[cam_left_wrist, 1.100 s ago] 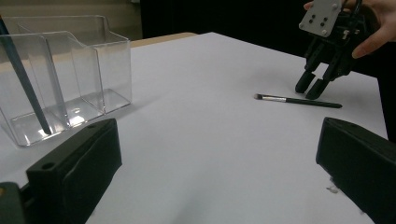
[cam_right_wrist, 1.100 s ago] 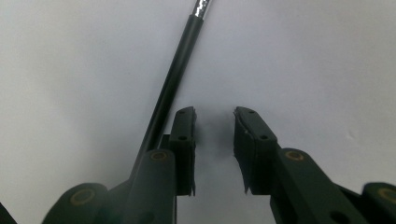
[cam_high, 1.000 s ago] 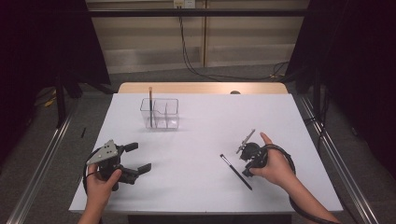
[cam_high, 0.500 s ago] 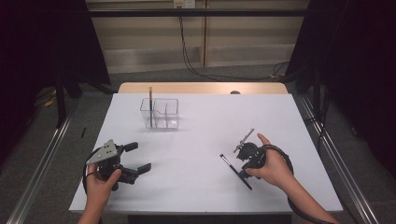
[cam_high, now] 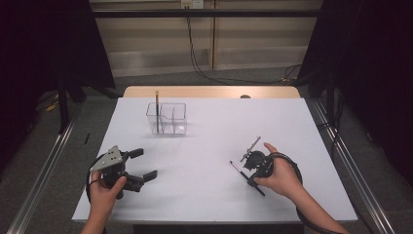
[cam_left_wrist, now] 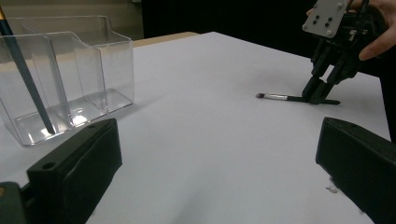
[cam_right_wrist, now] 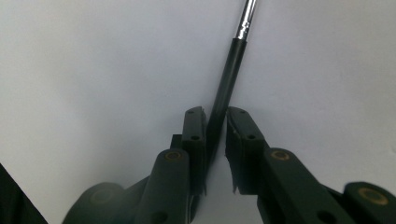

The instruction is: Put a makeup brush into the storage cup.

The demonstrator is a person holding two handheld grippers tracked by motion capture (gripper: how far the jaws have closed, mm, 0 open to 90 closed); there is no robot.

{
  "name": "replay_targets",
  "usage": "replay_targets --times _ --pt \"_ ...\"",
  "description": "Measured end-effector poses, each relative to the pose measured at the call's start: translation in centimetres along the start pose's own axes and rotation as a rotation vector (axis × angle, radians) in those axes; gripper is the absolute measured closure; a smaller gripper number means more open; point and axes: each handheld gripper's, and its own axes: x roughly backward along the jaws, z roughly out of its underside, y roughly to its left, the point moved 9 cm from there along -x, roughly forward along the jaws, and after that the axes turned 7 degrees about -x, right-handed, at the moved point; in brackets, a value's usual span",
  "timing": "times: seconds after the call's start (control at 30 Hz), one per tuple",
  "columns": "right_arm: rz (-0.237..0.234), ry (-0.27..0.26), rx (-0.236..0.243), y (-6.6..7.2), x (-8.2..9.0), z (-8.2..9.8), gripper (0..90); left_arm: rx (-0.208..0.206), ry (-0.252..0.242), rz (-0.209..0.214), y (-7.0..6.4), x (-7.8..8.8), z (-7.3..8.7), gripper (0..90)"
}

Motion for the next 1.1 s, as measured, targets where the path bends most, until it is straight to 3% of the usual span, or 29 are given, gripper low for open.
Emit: replay_targets --times 0.8,1.1 --pt "-0.011 0.011 0.006 -0.21 -0.11 -0.04 84.2 -0.003 0.002 0.01 -0.16 -0.15 0.04 0.8" --pt "0.009 0.009 0.015 -0.11 -0.09 0.0 84.6 0.0 -0.001 0.004 -0.08 -0.02 -0.03 0.8"
